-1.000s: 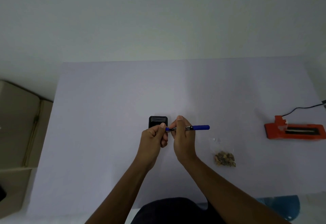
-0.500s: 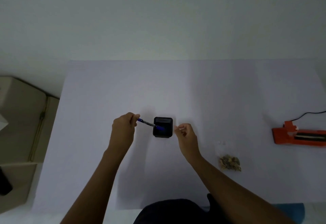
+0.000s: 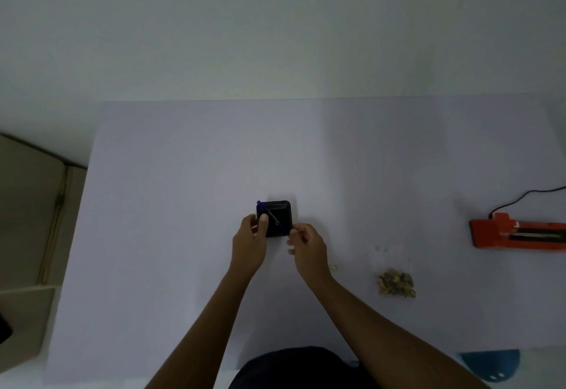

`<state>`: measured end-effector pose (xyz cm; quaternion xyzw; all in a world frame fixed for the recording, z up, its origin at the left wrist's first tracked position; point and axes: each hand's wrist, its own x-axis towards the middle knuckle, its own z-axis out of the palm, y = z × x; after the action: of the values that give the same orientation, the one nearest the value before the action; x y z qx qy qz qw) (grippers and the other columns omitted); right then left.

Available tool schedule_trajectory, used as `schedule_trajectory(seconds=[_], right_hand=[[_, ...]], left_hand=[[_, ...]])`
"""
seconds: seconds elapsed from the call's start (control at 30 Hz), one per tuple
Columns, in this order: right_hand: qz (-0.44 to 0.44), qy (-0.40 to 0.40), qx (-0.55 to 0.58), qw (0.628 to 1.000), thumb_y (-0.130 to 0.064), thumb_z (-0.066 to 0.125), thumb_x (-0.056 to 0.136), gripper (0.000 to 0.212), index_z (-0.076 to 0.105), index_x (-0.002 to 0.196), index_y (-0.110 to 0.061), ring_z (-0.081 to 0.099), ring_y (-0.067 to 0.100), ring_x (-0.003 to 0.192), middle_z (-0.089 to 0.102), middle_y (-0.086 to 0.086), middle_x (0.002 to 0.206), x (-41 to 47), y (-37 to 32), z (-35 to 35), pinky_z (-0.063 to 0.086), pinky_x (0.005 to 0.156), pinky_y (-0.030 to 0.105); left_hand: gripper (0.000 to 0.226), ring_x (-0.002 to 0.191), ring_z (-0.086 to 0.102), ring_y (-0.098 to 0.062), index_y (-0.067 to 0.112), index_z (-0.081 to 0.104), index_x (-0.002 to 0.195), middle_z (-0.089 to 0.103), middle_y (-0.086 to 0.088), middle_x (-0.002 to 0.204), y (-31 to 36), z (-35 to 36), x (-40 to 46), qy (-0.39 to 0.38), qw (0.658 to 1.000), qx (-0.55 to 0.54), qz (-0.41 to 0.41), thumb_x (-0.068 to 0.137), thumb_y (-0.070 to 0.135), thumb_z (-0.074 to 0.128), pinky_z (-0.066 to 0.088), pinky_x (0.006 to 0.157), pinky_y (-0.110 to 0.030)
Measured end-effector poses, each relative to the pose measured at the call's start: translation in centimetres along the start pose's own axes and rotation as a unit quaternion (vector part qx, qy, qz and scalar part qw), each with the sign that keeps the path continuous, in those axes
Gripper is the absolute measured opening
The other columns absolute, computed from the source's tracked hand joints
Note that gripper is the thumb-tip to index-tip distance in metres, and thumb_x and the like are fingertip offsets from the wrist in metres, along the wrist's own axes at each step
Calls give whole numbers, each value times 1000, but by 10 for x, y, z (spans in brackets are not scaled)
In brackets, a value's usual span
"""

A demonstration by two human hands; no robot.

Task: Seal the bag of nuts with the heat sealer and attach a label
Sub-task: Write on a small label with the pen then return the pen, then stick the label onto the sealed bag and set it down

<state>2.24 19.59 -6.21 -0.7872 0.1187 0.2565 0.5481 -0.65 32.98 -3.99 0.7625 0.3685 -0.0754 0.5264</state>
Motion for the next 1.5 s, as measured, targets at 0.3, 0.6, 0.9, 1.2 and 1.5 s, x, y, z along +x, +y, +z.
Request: schedule_trajectory(seconds=[0.3, 0.6, 0.9, 1.2, 1.5], right_hand=[[-19, 29, -14, 999, -18, 49, 101, 20, 65, 113, -15, 69, 24, 85, 71, 9, 99, 60, -41, 20, 61, 81, 49], [-49, 23, -65, 996, -10, 53, 99, 28, 63, 125, -8, 65, 26, 104, 69, 13, 118, 88, -72, 14, 52, 89, 32], [21, 92, -33, 995, -5, 52, 96, 23, 71, 110, -9, 72, 28, 92, 75, 6, 100, 47, 19, -79, 57, 75, 32], [48, 102, -44, 993, 2, 52, 96, 25, 68, 114, -5, 69, 25, 95, 73, 8, 101, -11, 105, -109, 58, 93, 46], [34, 104, -13, 994, 0, 55, 95, 26, 68, 116, -8, 70, 21, 100, 75, 8, 104, -25, 127, -108, 57, 96, 41]], left_hand=[[42, 112, 51, -13, 17, 40, 143, 53, 3, 129, 35, 4, 53, -39, 996, -42, 63, 104, 33, 41, 39, 92, -27], [64, 137, 42, -28, 11, 22, 152, 42, -9, 151, 50, 0, 88, -39, 997, -60, 14, 100, 36, 50, 38, 106, -35], [26, 84, 62, -10, 13, 58, 118, 66, -2, 99, 13, 39, -1, 23, 992, 43, 116, 95, 22, 61, 53, 76, -22], [12, 77, 60, -13, 13, 61, 99, 64, 1, 89, -24, 132, -47, -152, 969, 161, 109, 91, 21, 64, 48, 67, -23], [34, 84, 59, -28, 7, 58, 100, 61, -10, 97, -24, 160, -49, -128, 929, 301, 173, 86, 36, 68, 47, 69, -37]])
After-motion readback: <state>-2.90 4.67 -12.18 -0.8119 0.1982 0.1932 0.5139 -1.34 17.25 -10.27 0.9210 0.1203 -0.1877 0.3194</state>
